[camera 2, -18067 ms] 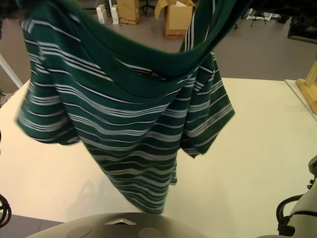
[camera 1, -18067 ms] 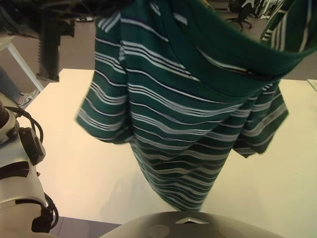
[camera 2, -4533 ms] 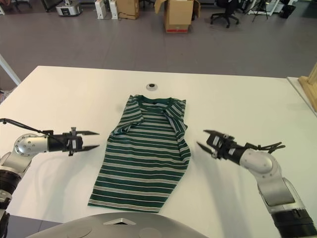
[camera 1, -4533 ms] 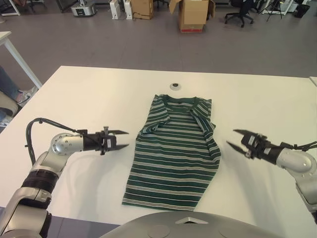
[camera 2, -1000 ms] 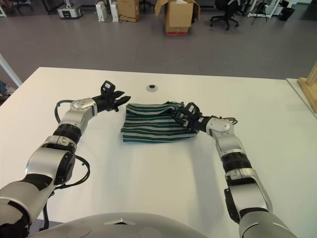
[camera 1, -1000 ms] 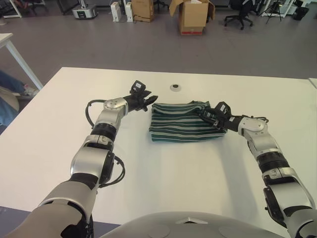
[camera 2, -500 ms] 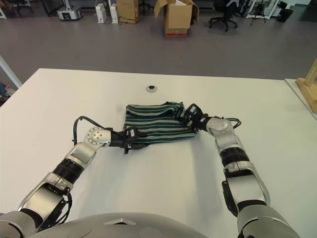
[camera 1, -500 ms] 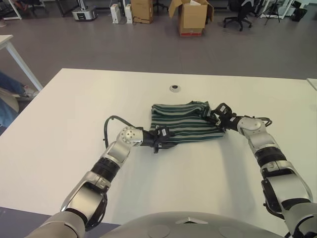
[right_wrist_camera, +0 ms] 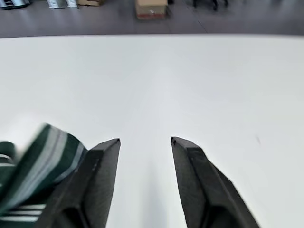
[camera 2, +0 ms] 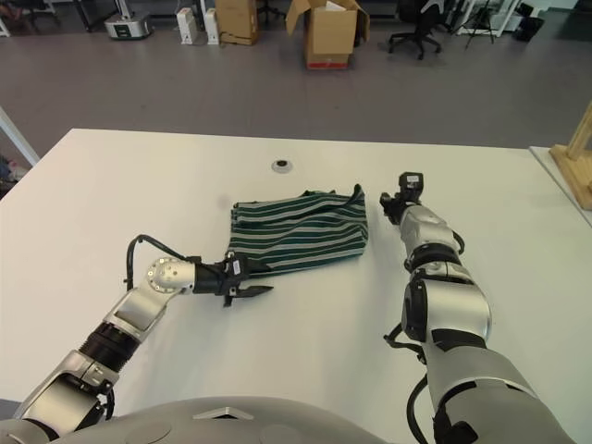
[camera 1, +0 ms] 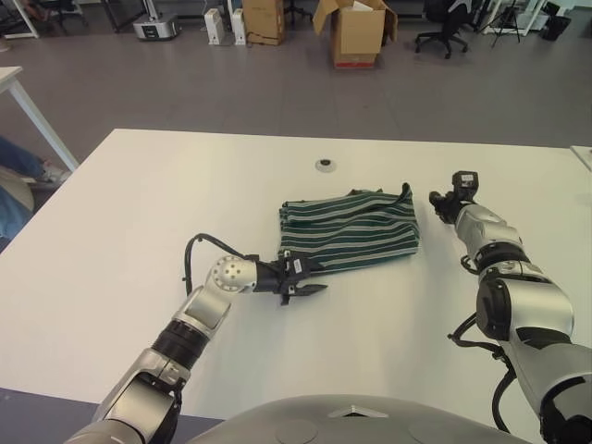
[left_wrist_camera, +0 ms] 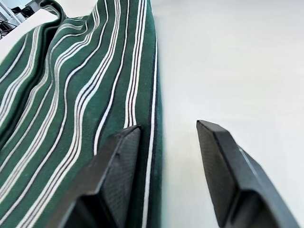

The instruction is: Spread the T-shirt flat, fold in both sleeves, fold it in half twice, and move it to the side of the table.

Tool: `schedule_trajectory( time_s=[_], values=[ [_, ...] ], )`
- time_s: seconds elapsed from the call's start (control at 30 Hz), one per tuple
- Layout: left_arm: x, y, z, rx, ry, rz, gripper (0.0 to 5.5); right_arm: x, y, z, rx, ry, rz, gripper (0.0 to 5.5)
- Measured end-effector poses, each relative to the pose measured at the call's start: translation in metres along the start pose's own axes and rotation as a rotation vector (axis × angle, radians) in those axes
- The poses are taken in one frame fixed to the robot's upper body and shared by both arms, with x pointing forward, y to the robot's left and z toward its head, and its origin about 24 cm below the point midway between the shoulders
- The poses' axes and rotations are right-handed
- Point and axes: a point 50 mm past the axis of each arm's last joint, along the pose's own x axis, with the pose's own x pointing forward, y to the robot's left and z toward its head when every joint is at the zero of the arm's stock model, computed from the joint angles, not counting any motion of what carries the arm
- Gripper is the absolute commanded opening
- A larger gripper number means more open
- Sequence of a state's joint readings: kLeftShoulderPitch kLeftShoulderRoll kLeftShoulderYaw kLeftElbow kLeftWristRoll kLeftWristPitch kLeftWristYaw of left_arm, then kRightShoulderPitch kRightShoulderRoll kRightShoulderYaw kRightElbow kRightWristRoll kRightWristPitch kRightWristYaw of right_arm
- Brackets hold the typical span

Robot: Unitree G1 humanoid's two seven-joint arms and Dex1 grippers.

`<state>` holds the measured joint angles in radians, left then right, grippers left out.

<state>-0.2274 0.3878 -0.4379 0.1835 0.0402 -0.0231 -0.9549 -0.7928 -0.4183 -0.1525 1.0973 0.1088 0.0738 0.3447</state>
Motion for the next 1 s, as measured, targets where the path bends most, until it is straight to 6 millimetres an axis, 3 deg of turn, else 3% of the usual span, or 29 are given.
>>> schedule_trajectory(
  time_s=[0.07, 0.1, 0.2, 0.3, 0.4, 0.47, 0.6, 0.67, 0.8, 1.0],
  values=[
    [-0.001, 0.0, 0.001, -0.012, -0.001, 0.0, 2.14, -0.004, 0.017, 0.023, -0.171, -0.148, 0.173, 1.99],
    [-0.003, 0.0, 0.003, -0.045, -0.013, -0.005, 2.14, -0.009, 0.026, 0.026, -0.229, -0.182, 0.248, 1.99],
    [-0.011, 0.004, 0.021, -0.229, -0.143, -0.041, 2.14, -0.034, 0.056, -0.003, -0.336, -0.14, 0.48, 1.99],
    [-0.028, 0.036, 0.081, -0.272, -0.411, -0.026, 2.14, -0.062, 0.078, -0.039, -0.334, -0.012, 0.617, 1.99],
    [-0.038, 0.063, 0.106, -0.263, -0.486, 0.023, 2.14, -0.082, 0.088, -0.061, -0.337, 0.084, 0.692, 1.99],
    [-0.037, 0.083, 0.1, -0.188, -0.392, 0.117, 2.14, -0.089, 0.093, -0.066, -0.342, 0.106, 0.712, 1.99],
    [-0.032, 0.112, 0.041, 0.157, 0.053, 0.312, 2.14, -0.094, 0.097, -0.064, -0.35, 0.098, 0.723, 1.99],
    [-0.032, 0.117, 0.027, 0.317, 0.155, 0.306, 2.14, -0.096, 0.1, -0.066, -0.351, 0.108, 0.737, 1.99],
    [-0.027, 0.113, 0.015, 0.527, 0.201, 0.209, 2.14, -0.097, 0.1, -0.067, -0.34, 0.12, 0.738, 1.99],
    [-0.022, 0.107, 0.025, 0.526, 0.028, 0.149, 2.14, -0.097, 0.1, -0.068, -0.326, 0.126, 0.736, 1.99]
  ],
)
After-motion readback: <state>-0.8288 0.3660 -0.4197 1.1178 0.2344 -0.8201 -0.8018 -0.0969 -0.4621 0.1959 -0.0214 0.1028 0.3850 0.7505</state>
